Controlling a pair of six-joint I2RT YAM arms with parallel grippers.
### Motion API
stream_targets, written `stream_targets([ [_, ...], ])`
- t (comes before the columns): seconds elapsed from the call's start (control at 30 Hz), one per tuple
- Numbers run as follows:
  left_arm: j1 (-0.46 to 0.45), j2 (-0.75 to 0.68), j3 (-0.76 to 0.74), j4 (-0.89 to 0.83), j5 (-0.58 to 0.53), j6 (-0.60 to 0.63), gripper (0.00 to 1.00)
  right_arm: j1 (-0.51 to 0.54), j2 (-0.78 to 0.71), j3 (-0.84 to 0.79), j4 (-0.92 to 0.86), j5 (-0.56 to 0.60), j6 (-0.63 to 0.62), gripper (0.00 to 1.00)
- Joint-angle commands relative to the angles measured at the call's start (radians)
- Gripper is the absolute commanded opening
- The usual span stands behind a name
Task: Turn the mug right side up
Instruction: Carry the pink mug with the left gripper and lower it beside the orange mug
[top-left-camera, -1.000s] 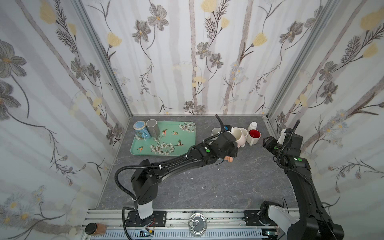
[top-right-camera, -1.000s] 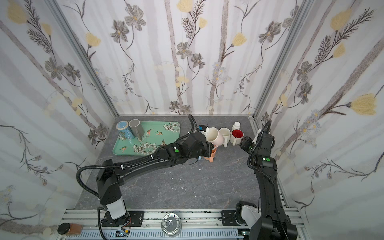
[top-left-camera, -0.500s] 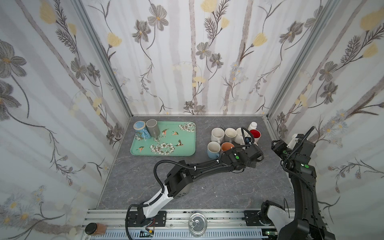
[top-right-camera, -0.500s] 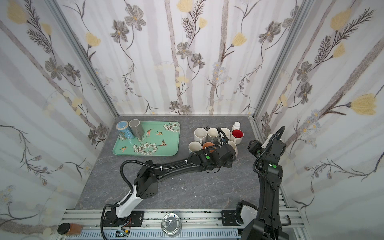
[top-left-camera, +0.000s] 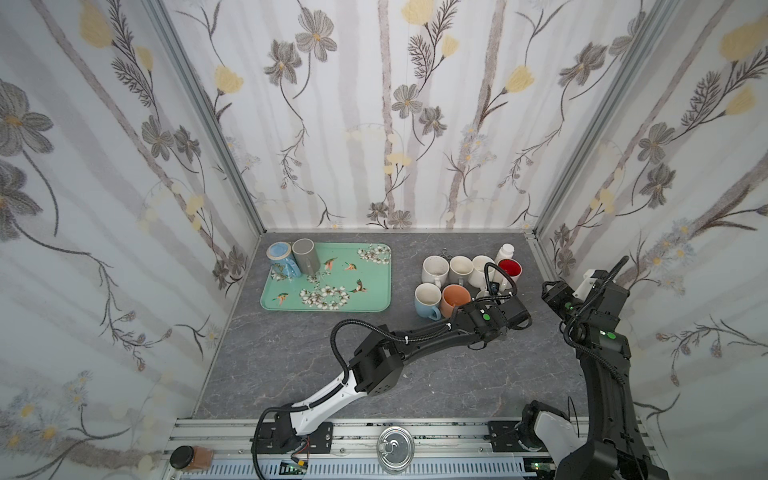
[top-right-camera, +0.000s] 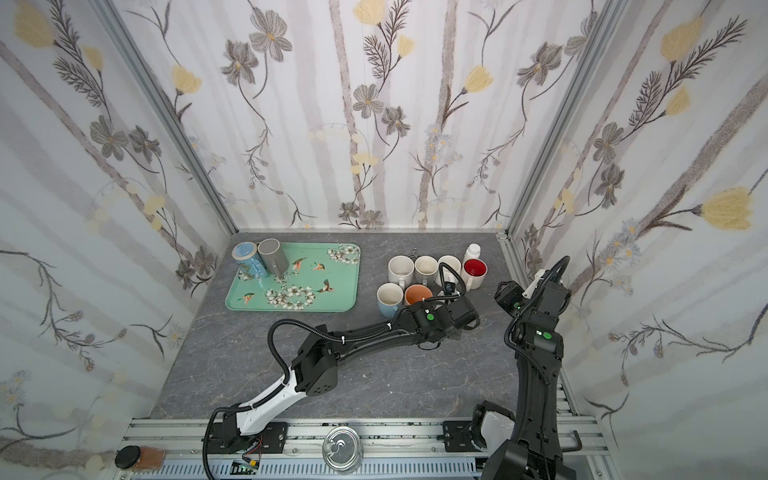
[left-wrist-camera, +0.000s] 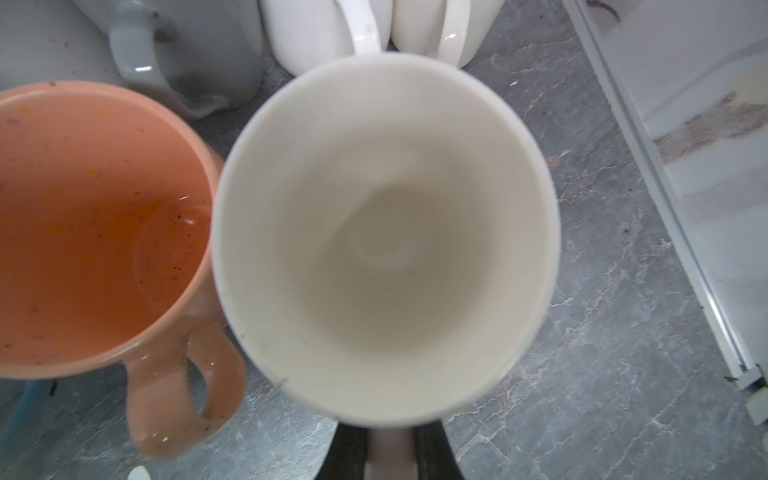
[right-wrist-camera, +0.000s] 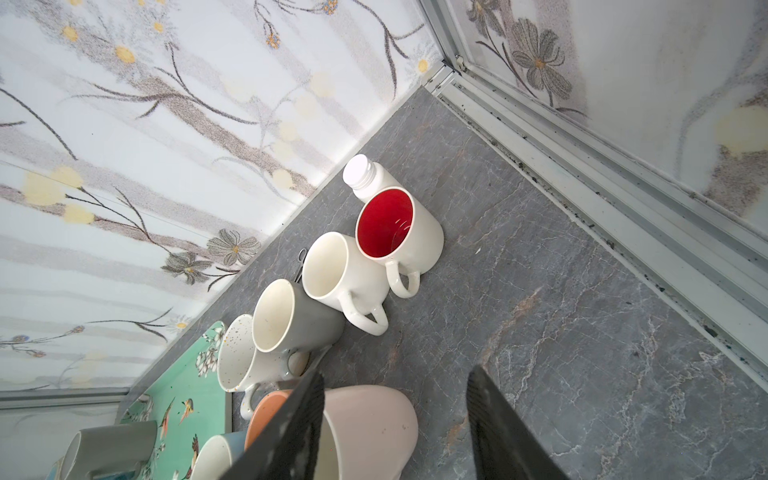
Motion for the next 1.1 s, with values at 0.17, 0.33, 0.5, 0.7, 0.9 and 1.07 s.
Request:
stream_targets([
  [0.17, 0.006, 0.021, 0.015, -0.031, -0.096, -0.004, 0.00, -0.001, -0.013, -0.015, 0.061, -0.045, 0.017, 0.55],
  [0.33, 0.011, 0.027, 0.015, -0.039, -0.114, -0.003, 0.02, 0.000, -0.019, -0.016, 0.070, -0.060, 0.025, 0.55],
  [0.5, 0.014, 0.032, 0.015, -0.039, -0.127, -0.001, 0.06, -0.001, -0.021, -0.016, 0.075, -0.062, 0.029, 0.55],
  [0.7, 0.019, 0.041, 0.015, -0.035, -0.158, 0.007, 0.08, 0.000, -0.019, -0.047, 0.086, -0.075, 0.036, 0.54],
  [0.9, 0.032, 0.058, 0.024, -0.014, -0.166, 0.015, 0.11, 0.000, -0.021, -0.056, 0.100, -0.091, 0.043, 0.54],
  [1.07, 0.037, 0.066, 0.035, -0.018, -0.168, 0.022, 0.21, 0.000, -0.021, -0.058, 0.100, -0.088, 0.042, 0.54],
])
